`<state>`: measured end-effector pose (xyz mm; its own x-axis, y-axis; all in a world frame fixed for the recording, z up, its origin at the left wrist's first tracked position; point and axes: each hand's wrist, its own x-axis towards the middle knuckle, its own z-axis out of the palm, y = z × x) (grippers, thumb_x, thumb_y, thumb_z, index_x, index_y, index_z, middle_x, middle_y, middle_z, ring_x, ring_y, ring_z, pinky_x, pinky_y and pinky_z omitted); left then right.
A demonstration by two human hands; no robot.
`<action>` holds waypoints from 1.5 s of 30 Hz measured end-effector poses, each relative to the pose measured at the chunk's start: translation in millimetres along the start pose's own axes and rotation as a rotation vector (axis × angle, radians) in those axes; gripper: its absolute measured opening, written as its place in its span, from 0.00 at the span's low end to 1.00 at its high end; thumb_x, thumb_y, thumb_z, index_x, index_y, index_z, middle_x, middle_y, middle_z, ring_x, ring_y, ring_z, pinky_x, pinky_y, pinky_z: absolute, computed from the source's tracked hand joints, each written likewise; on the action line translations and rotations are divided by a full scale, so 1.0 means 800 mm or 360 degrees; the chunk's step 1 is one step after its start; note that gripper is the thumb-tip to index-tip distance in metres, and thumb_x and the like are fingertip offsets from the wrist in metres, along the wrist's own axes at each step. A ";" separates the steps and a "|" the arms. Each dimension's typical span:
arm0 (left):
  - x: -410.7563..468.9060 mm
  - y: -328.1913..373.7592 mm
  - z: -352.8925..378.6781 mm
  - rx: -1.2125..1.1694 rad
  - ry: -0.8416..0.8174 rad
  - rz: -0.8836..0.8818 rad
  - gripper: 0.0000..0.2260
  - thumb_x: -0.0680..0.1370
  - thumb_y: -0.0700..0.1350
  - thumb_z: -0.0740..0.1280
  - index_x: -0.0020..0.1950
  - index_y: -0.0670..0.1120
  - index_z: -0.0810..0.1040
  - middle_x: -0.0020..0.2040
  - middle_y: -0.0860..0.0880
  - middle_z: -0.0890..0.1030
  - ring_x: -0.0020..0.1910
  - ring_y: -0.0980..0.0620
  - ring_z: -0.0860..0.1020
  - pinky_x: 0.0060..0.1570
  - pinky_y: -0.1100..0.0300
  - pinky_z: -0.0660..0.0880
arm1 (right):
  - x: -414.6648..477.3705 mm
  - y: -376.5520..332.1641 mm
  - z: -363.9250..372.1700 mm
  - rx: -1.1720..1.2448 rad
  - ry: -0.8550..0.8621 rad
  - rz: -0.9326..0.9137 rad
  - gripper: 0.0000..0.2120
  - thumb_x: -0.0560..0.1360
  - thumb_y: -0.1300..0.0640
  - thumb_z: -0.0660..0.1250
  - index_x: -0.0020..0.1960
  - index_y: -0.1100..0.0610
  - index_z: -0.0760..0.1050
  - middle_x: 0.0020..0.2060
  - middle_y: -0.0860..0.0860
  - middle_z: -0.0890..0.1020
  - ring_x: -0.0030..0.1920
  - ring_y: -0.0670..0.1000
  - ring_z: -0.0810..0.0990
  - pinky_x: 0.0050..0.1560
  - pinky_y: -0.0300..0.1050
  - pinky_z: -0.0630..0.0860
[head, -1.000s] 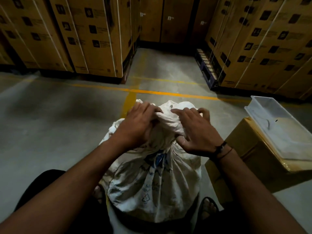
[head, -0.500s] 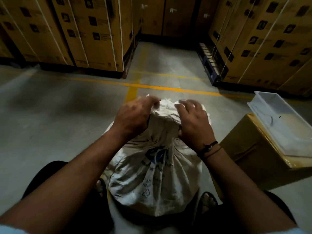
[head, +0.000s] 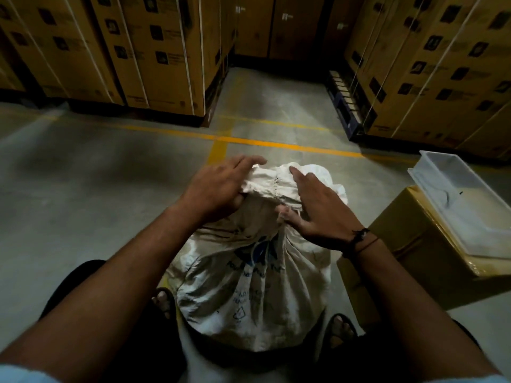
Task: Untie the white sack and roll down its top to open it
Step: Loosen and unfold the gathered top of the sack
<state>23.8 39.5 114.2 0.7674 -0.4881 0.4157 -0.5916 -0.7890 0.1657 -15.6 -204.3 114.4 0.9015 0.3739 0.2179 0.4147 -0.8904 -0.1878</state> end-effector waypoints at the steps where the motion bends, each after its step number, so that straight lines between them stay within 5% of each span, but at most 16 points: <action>1: -0.001 -0.005 0.001 -0.0033 -0.0143 0.0029 0.30 0.75 0.54 0.68 0.75 0.54 0.64 0.64 0.48 0.73 0.58 0.44 0.75 0.53 0.50 0.74 | -0.002 0.004 0.000 0.0056 -0.0056 -0.0030 0.38 0.76 0.35 0.59 0.77 0.56 0.54 0.66 0.57 0.71 0.67 0.57 0.69 0.65 0.54 0.69; 4: -0.006 -0.005 0.008 -0.0028 -0.0348 0.0080 0.33 0.76 0.71 0.59 0.76 0.55 0.61 0.67 0.50 0.68 0.63 0.48 0.66 0.67 0.50 0.64 | -0.002 0.019 0.001 0.0152 -0.0024 -0.0062 0.29 0.72 0.49 0.73 0.68 0.58 0.68 0.59 0.56 0.76 0.61 0.56 0.74 0.57 0.43 0.68; 8: 0.004 0.005 0.012 -0.0022 -0.0091 0.0184 0.16 0.79 0.55 0.66 0.63 0.49 0.74 0.60 0.46 0.74 0.55 0.46 0.68 0.56 0.50 0.68 | -0.004 0.015 0.000 -0.0027 0.0319 0.0049 0.18 0.66 0.56 0.73 0.51 0.57 0.70 0.46 0.55 0.76 0.45 0.58 0.75 0.38 0.45 0.67; 15: -0.001 0.013 -0.008 0.0069 0.0320 0.0232 0.07 0.71 0.44 0.68 0.49 0.48 0.76 0.43 0.53 0.83 0.44 0.49 0.77 0.29 0.58 0.71 | -0.003 -0.005 0.017 0.0013 0.0481 -0.0201 0.21 0.68 0.68 0.66 0.59 0.58 0.67 0.62 0.59 0.75 0.38 0.62 0.78 0.29 0.49 0.72; 17: -0.003 0.016 -0.004 0.0207 0.0378 0.0204 0.08 0.72 0.43 0.69 0.50 0.48 0.74 0.39 0.50 0.81 0.43 0.48 0.76 0.27 0.57 0.72 | -0.002 -0.010 0.019 0.0044 0.0483 -0.0154 0.28 0.68 0.65 0.70 0.63 0.54 0.64 0.47 0.57 0.82 0.32 0.62 0.79 0.27 0.45 0.68; 20: -0.003 0.012 -0.002 0.0234 0.0483 0.0226 0.07 0.74 0.41 0.66 0.50 0.50 0.74 0.40 0.50 0.80 0.48 0.48 0.74 0.34 0.54 0.73 | 0.001 -0.023 0.015 0.0012 0.0474 -0.0081 0.32 0.66 0.64 0.71 0.65 0.52 0.60 0.35 0.54 0.78 0.27 0.60 0.76 0.24 0.46 0.67; 22: -0.002 0.009 -0.004 0.0237 0.0541 0.0268 0.09 0.73 0.40 0.62 0.52 0.50 0.73 0.44 0.50 0.81 0.54 0.45 0.74 0.45 0.52 0.71 | 0.005 -0.027 0.010 0.0109 0.0432 -0.0050 0.34 0.66 0.61 0.70 0.66 0.51 0.58 0.37 0.53 0.79 0.30 0.59 0.77 0.26 0.49 0.73; 24: -0.002 0.005 -0.006 0.0233 0.0589 0.0265 0.15 0.72 0.38 0.62 0.58 0.50 0.74 0.50 0.51 0.79 0.58 0.44 0.72 0.54 0.51 0.68 | 0.005 -0.024 0.007 0.0277 0.0251 -0.0144 0.37 0.68 0.56 0.71 0.72 0.53 0.56 0.52 0.57 0.80 0.47 0.57 0.81 0.46 0.49 0.78; 26: -0.004 0.004 -0.008 0.0296 0.0587 0.0194 0.24 0.73 0.36 0.63 0.69 0.48 0.74 0.57 0.50 0.77 0.59 0.43 0.72 0.57 0.52 0.66 | 0.002 -0.018 0.008 0.0364 0.0000 -0.0291 0.42 0.71 0.55 0.70 0.78 0.58 0.52 0.72 0.57 0.68 0.70 0.54 0.68 0.71 0.49 0.65; 27: -0.005 0.005 -0.007 0.0365 0.0555 0.0171 0.27 0.75 0.36 0.62 0.74 0.47 0.70 0.59 0.49 0.77 0.59 0.43 0.72 0.58 0.52 0.66 | 0.002 -0.013 0.010 0.0400 -0.0059 -0.0317 0.41 0.72 0.57 0.70 0.78 0.60 0.52 0.74 0.56 0.64 0.74 0.54 0.63 0.74 0.46 0.59; 30: -0.002 0.011 0.002 0.0485 0.0429 0.0181 0.28 0.75 0.39 0.64 0.77 0.46 0.68 0.58 0.45 0.79 0.58 0.44 0.71 0.54 0.53 0.67 | 0.005 0.001 0.013 0.0341 -0.0017 -0.0223 0.35 0.69 0.62 0.71 0.74 0.62 0.64 0.70 0.58 0.72 0.70 0.57 0.69 0.71 0.39 0.61; 33: 0.003 0.018 0.003 0.0236 0.0089 0.0141 0.34 0.71 0.46 0.70 0.77 0.49 0.67 0.64 0.45 0.75 0.64 0.46 0.71 0.67 0.51 0.70 | -0.001 0.002 0.018 -0.0066 0.0196 -0.0154 0.29 0.70 0.57 0.71 0.69 0.59 0.68 0.63 0.58 0.76 0.55 0.62 0.79 0.49 0.54 0.80; 35: 0.001 0.023 0.000 0.0129 -0.0162 0.0197 0.35 0.74 0.60 0.66 0.79 0.50 0.62 0.70 0.46 0.73 0.72 0.48 0.68 0.79 0.49 0.52 | -0.007 -0.007 0.027 -0.0348 0.0312 -0.0108 0.26 0.69 0.59 0.70 0.66 0.59 0.68 0.60 0.60 0.77 0.44 0.63 0.81 0.29 0.53 0.78; 37: 0.001 0.026 -0.004 0.0131 -0.0191 0.0206 0.38 0.75 0.71 0.58 0.78 0.49 0.64 0.71 0.47 0.74 0.75 0.50 0.66 0.79 0.49 0.50 | -0.008 -0.020 0.037 -0.0455 0.0450 -0.0086 0.24 0.72 0.59 0.69 0.66 0.60 0.70 0.58 0.60 0.77 0.38 0.61 0.79 0.24 0.48 0.73; 41: 0.007 0.025 -0.010 0.0205 -0.0324 0.0126 0.36 0.72 0.72 0.60 0.74 0.53 0.69 0.65 0.49 0.78 0.67 0.46 0.74 0.70 0.49 0.68 | -0.003 -0.038 0.048 -0.0240 0.0303 -0.0067 0.33 0.69 0.56 0.67 0.72 0.59 0.63 0.57 0.58 0.72 0.46 0.58 0.74 0.38 0.49 0.72; 45: 0.004 0.016 -0.007 0.0215 -0.0364 0.0176 0.25 0.70 0.55 0.74 0.66 0.56 0.76 0.58 0.52 0.80 0.56 0.46 0.79 0.48 0.53 0.72 | -0.001 -0.025 0.046 0.0206 -0.0133 -0.0024 0.40 0.64 0.52 0.72 0.73 0.55 0.60 0.60 0.55 0.69 0.60 0.56 0.69 0.58 0.51 0.70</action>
<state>17.4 30.1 122.3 0.7449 -0.6334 0.2097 -0.6483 -0.7613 0.0034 -20.1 -177.6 82.9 0.8999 0.4122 0.1421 0.4360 -0.8455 -0.3084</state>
